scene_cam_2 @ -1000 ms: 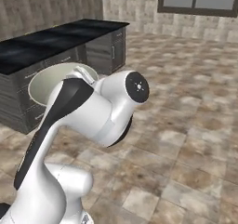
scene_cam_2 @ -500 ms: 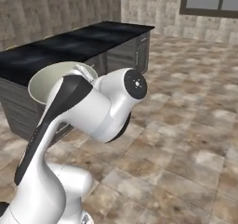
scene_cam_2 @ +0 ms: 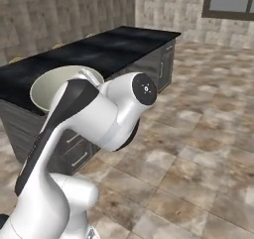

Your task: The microwave is finished heating the shrimp and squash. Take the bowl containing the food and place it on the dining counter.

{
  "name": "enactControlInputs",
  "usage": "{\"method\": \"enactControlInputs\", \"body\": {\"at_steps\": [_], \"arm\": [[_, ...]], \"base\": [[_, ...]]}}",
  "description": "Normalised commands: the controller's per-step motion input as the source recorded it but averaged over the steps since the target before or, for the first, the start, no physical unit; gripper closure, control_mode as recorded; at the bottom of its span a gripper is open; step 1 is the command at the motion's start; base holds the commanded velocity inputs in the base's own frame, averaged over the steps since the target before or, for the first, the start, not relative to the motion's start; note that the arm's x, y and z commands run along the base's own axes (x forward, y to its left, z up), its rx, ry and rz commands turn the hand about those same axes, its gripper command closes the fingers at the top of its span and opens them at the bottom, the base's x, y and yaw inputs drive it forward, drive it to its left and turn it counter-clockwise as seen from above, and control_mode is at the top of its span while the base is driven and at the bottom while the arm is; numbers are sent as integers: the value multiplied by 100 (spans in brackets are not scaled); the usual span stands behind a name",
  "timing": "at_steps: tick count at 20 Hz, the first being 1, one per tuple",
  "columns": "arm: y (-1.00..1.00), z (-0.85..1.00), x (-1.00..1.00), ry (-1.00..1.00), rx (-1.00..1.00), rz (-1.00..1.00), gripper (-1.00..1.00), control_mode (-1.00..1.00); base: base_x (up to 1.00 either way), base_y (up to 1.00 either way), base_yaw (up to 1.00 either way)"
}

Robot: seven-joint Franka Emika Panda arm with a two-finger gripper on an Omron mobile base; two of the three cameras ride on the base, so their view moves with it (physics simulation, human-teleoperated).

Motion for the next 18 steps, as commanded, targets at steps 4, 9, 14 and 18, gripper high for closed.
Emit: {"method": "enactControlInputs", "body": {"at_steps": [4, 9, 14, 18], "arm": [[0, 0, 0, 0, 0, 0, 100, 100], [0, 0, 0, 0, 0, 0, 100, 100], [0, 0, 0, 0, 0, 0, 100, 100], [0, 0, 0, 0, 0, 0, 100, 100]], "base": [[39, 100, -20], [12, 100, -24], [19, 100, -25], [32, 100, -30]]}}
